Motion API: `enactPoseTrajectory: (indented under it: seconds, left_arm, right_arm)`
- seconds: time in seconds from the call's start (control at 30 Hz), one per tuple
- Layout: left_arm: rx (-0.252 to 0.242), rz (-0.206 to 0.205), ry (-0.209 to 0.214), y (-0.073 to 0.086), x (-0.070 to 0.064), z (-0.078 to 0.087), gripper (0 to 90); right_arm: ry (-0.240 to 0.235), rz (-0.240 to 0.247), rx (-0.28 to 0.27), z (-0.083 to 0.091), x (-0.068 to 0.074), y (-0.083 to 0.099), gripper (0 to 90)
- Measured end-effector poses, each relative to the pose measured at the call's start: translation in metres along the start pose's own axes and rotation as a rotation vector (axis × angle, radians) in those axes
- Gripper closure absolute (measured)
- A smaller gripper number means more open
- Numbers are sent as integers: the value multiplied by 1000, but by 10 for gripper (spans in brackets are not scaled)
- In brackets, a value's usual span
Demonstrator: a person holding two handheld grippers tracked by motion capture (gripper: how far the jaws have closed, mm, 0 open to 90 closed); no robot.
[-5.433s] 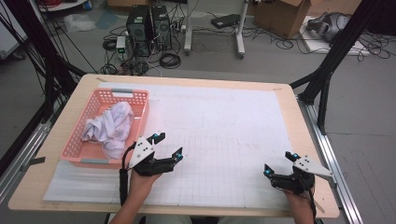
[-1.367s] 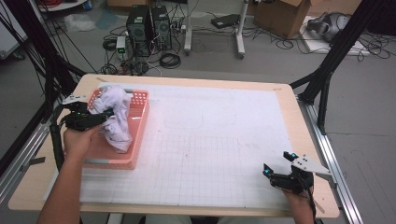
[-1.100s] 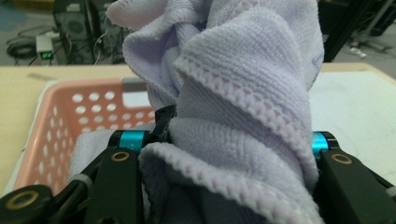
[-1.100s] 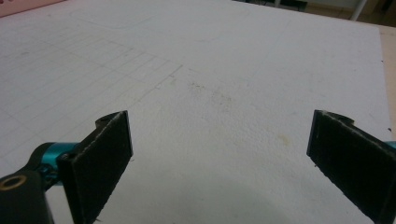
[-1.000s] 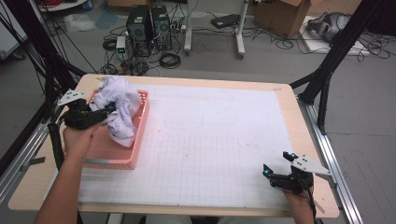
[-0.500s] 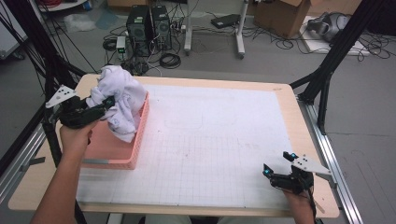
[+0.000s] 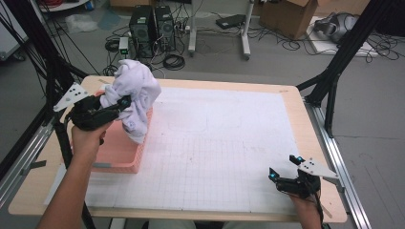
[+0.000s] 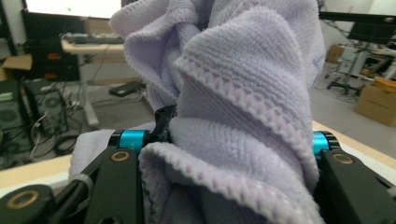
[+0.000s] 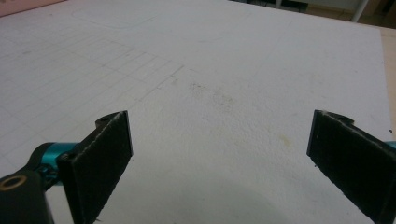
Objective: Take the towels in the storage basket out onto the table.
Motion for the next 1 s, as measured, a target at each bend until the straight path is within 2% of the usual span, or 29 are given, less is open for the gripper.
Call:
enactPoseTrajectory:
  seconds: [0.03,0.17,0.2,0.23,0.3,0.33,0.37,0.47,0.6,0.77,0.8,0.83,1.0]
  left_arm:
    - [-19,-3,25,-4,-7,-2,495]
    - [-39,-1,82,-9,-21,-9,495]
    - [-39,-1,82,-9,-21,-9,495]
    - [-45,-5,107,-13,-29,-13,496]
    - [-50,-5,118,-15,-33,-14,496]
    - [-70,-9,143,-21,-40,-18,496]
    - [-70,-9,143,-21,-40,-18,496]
    - [-94,-17,176,-34,-52,-25,495]
    - [-94,-22,205,-36,-62,-32,495]
    - [-90,-27,276,-33,-87,-46,495]
    - [-75,-31,304,-30,-97,-54,495]
    - [-75,-31,304,-30,-97,-54,494]
    - [-53,-35,370,-23,-121,-74,494]
  right_arm:
    - [-1,2,0,0,0,0,52]
    - [1,3,0,0,0,0,52]
    - [3,1,1,0,0,0,52]
    - [1,1,1,0,0,0,52]
    - [2,0,-1,0,0,0,52]
    - [2,-1,-2,0,-1,0,52]
    - [1,-1,-2,0,-1,0,52]
    - [2,-1,-6,0,-1,-1,52]
    - [0,1,-5,0,-1,0,52]
    - [-1,0,-6,0,-1,-1,52]
    - [-1,0,-5,0,-1,-1,52]
    - [0,1,-3,0,-1,-1,52]
    - [-2,-5,-2,0,-1,0,52]
Point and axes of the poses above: each handheld gripper's, and its own axes: z roughly backward along the jaws, y roughly out of its underside, x roughly to its left, the point moved 6 cm from there along -z, roughly forward along the jaws, and after that the axes turned 15 degrees about -z, right-handed, at the moved point
